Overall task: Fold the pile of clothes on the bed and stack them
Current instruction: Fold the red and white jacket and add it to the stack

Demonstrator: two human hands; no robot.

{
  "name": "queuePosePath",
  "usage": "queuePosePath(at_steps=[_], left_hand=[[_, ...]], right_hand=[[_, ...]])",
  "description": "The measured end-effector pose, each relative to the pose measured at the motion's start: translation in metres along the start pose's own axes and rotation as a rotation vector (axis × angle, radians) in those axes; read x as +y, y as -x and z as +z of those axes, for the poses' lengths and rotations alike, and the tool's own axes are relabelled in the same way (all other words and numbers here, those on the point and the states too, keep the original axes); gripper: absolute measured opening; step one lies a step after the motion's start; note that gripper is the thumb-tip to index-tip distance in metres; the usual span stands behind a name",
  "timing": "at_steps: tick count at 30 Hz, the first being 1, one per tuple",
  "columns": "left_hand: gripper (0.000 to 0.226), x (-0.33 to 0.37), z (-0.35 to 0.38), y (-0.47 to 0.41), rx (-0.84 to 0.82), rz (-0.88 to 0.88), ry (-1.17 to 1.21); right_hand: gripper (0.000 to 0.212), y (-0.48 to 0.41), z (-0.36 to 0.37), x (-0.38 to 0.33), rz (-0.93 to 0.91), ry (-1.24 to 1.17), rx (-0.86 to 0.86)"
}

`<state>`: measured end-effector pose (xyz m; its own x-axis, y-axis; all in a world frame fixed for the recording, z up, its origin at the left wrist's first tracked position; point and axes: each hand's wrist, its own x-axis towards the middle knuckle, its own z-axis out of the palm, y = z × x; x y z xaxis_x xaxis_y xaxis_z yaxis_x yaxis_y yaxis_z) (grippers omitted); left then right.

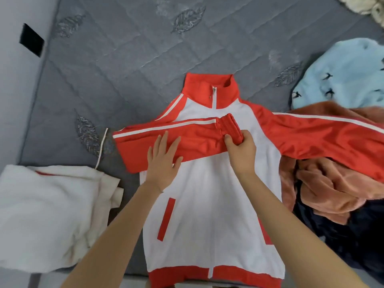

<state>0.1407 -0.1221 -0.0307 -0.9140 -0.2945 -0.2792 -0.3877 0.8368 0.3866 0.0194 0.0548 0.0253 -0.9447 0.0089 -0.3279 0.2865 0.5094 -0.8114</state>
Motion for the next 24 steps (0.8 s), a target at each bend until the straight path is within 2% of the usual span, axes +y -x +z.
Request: queuePosePath(at_steps=[6, 10, 11, 13, 14, 17, 20, 24], left_hand=[[0.068, 0.043, 0.038, -0.023, -0.063, -0.016, -0.089], [0.070, 0.060, 0.057, -0.029, -0.137, -0.009, -0.144], [0.070, 0.063, 0.060, -0.029, -0.142, -0.009, -0.163], [0.071, 0.066, 0.065, -0.029, -0.129, -0.007, -0.199], [0.071, 0.067, 0.067, -0.029, -0.109, -0.004, -0.210], [0.070, 0.076, 0.070, -0.031, -0.052, 0.026, -0.214], [0.068, 0.092, 0.066, -0.032, -0.015, 0.085, -0.221], [0.063, 0.117, 0.056, -0.030, 0.003, 0.141, -0.203]], right_hand=[[0.013, -0.046, -0.049, 0.035, 0.052, 0.035, 0.070], [0.036, -0.064, -0.072, 0.063, 0.102, 0.108, 0.030], [0.032, -0.066, -0.075, 0.068, 0.102, 0.143, 0.006], [0.010, -0.068, -0.081, 0.076, 0.092, 0.188, -0.041], [0.007, -0.068, -0.084, 0.080, 0.070, 0.198, -0.064], [0.040, -0.067, -0.091, 0.090, -0.068, 0.280, -0.081], [0.051, -0.055, -0.100, 0.097, -0.235, 0.494, -0.087], [0.061, -0.032, -0.121, 0.093, -0.345, 0.642, -0.023]])
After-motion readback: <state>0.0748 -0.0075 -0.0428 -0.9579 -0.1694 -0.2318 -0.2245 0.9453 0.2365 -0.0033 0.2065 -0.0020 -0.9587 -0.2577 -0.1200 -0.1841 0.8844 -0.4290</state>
